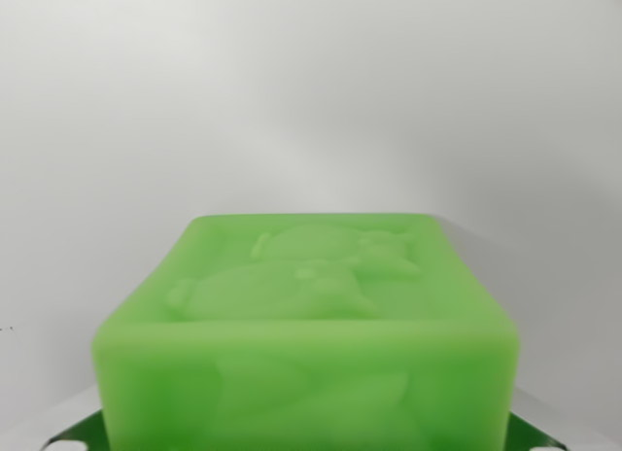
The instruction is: Stack cube
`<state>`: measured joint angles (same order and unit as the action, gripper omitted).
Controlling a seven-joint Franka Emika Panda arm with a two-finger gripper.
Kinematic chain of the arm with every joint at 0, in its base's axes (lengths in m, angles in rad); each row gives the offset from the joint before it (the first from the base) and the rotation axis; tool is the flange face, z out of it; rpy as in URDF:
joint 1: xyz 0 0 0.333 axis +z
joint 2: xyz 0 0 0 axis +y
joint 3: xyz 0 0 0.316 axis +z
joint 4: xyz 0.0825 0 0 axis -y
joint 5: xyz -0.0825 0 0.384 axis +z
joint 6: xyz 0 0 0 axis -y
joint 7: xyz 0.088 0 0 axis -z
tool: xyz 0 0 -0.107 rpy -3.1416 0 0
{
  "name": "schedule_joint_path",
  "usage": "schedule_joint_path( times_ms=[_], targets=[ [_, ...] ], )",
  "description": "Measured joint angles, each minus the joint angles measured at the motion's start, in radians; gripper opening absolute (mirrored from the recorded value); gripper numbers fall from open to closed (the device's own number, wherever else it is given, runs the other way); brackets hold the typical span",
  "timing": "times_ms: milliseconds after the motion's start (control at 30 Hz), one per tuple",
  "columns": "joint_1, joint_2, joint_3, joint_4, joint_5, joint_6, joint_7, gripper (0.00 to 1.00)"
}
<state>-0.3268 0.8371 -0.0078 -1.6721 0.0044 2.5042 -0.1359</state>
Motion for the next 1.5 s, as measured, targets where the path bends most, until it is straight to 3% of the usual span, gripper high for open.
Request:
schedule_joint_path(
  times_ms=[567, 1500],
  targets=[
    [0.0, -0.013, 0.0, -0.004, 0.0, -0.006, 0.0, 0.0],
    [0.0, -0.125, 0.0, -0.036, 0.0, -0.083, 0.0, 0.0]
  ],
)
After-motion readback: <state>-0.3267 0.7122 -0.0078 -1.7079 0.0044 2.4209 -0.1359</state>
